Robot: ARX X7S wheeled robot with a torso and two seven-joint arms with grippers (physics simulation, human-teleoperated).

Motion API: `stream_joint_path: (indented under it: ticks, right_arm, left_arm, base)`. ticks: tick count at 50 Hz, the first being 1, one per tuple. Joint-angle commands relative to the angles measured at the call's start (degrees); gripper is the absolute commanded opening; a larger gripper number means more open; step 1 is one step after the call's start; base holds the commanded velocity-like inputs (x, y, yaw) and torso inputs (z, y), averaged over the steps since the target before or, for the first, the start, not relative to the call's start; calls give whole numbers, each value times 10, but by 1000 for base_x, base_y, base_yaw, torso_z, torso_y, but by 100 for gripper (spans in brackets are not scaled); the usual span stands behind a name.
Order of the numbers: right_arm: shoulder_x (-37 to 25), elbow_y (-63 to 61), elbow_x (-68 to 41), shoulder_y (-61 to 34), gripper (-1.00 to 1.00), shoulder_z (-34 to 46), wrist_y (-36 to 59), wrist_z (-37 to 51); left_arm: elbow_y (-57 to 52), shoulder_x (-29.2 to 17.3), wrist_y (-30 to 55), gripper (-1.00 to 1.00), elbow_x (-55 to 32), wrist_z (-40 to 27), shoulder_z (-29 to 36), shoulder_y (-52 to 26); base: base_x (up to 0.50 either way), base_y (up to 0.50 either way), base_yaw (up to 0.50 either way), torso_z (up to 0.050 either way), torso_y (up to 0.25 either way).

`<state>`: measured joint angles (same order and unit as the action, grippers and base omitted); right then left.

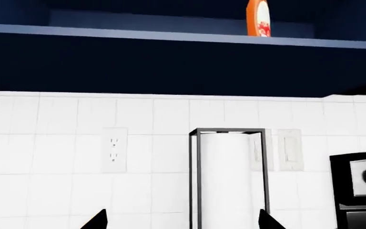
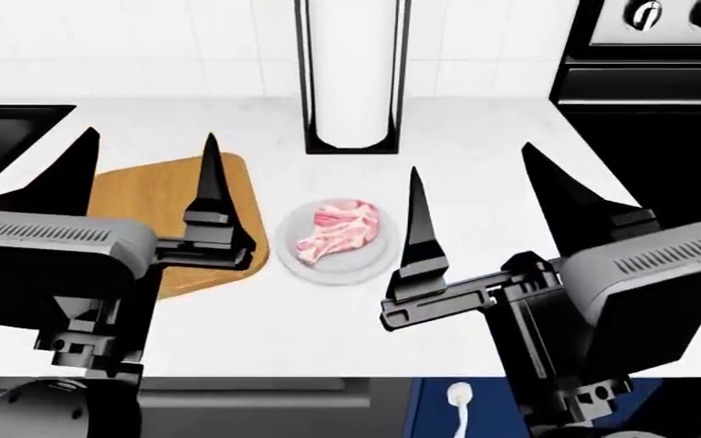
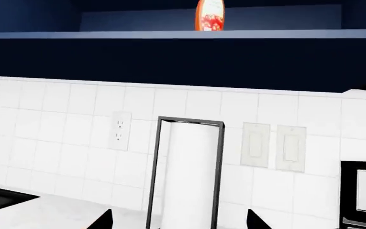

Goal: Pick the pork chop from the plate and place it on the cutting board. Then pick the condiment bottle from the cabinet and place it next to the cutting board.

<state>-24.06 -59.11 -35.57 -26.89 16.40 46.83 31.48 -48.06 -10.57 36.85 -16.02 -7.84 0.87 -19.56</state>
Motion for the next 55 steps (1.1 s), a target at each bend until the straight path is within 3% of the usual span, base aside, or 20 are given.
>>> stream_joint_path:
  ticks: [1,4,7,11,14,17,20,22,26,31,40,55]
  right_arm:
    - [-24,0,-15,-2,100,14,-28,15]
    - [-25,3,-20,0,100,12,-39,14]
    - [-21,12,-25,7,100,6,-59,11]
    - [-19,14,-28,25,100,-7,-93,5]
    - [-19,16,-23,29,100,-4,-103,4]
    - [-18,21,-21,30,100,-1,-110,1]
    - [-19,23,-26,32,100,-4,-114,2]
    - [-19,26,-29,35,100,-7,-119,2]
    - [-19,34,-31,37,100,-8,-125,0]
    - [-21,41,-35,41,100,-12,-132,-2]
    - [-23,50,-33,41,100,-7,-136,-4]
    - [-29,52,-39,41,100,-6,-137,9]
  left_arm:
    - [-2,-2,1,100,-11,-5,1,-1]
    - [0,5,8,100,-24,-9,-8,-5]
    - [-20,9,84,100,-85,-12,-32,-24]
    - [-33,-20,193,100,-153,8,-27,-84]
    - [-46,-30,354,100,-258,9,-66,-172]
    - [-44,-10,517,100,-373,-1,-139,-253]
    - [59,-81,530,100,-623,-192,-123,-305]
    - [114,-115,523,100,-764,-280,-88,-335]
    - [166,-152,509,100,-844,-332,-34,-363]
    - [178,-168,496,100,-880,-349,-4,-363]
    - [182,-162,481,100,-861,-311,-2,-321]
    - [203,-150,468,100,-710,-234,38,-298]
  base:
    - [500,0,0,0,0]
    - [500,0,0,0,0]
    - [500,0,0,0,3]
    - [125,0,0,0,6]
    - [0,0,0,0,0]
    - [0,0,0,0,0]
    - [0,0,0,0,0]
    - [0,0,0,0,0]
    - [0,0,0,0,0]
    - [0,0,0,0,0]
    - [0,0,0,0,0]
    - [0,0,0,0,0]
